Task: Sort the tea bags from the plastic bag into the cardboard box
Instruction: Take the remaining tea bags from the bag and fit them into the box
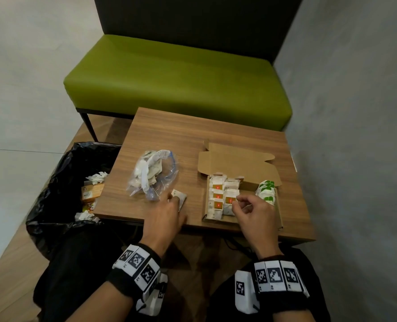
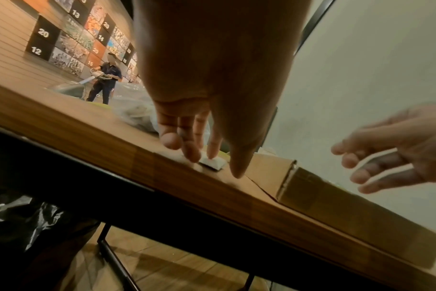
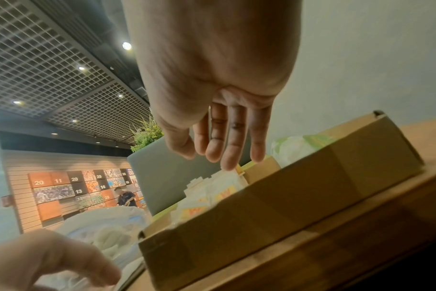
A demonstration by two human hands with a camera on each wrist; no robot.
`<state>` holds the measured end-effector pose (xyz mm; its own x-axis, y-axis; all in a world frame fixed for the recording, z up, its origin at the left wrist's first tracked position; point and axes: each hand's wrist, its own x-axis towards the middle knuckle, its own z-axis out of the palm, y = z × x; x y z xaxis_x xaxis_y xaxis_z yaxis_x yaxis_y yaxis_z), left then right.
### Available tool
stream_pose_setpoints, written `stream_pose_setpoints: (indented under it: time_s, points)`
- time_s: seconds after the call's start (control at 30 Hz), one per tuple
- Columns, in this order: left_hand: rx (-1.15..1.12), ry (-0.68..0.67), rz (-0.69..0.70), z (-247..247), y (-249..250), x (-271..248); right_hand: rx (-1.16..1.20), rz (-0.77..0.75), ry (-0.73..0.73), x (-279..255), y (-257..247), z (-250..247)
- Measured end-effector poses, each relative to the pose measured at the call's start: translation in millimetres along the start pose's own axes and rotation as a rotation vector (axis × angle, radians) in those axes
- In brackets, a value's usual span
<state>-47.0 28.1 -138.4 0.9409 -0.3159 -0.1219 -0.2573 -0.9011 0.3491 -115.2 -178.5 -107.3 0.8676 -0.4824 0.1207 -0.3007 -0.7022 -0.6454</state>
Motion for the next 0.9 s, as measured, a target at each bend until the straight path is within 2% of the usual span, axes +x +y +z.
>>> stream_pose_setpoints:
  time_s: [0.2, 0.43, 0.6, 0.77, 0.83, 0.9]
  points:
    - [0.106, -0.045, 0.097, 7, -7, -12, 0.012, -0.079, -0.047, -8, -19, 6]
    - [0.095, 0.054, 0.183, -4, -18, -19, -0.021, -0.249, -0.122, -26, -38, 16]
    - [-0.011, 0.224, 0.304, -36, -13, -20, -0.057, -0.330, -0.289, -27, -53, 22]
    - [-0.242, 0.181, 0.470, -71, -5, -23, 0.121, -0.325, -0.329, -22, -66, 14]
    - [-0.393, 0.172, 0.464, -79, -1, -26, 0.205, -0.304, -0.306, -25, -64, 10]
    - [-0.552, 0.169, 0.417, -82, 2, -29, 0.327, -0.219, -0.268, -29, -61, 3]
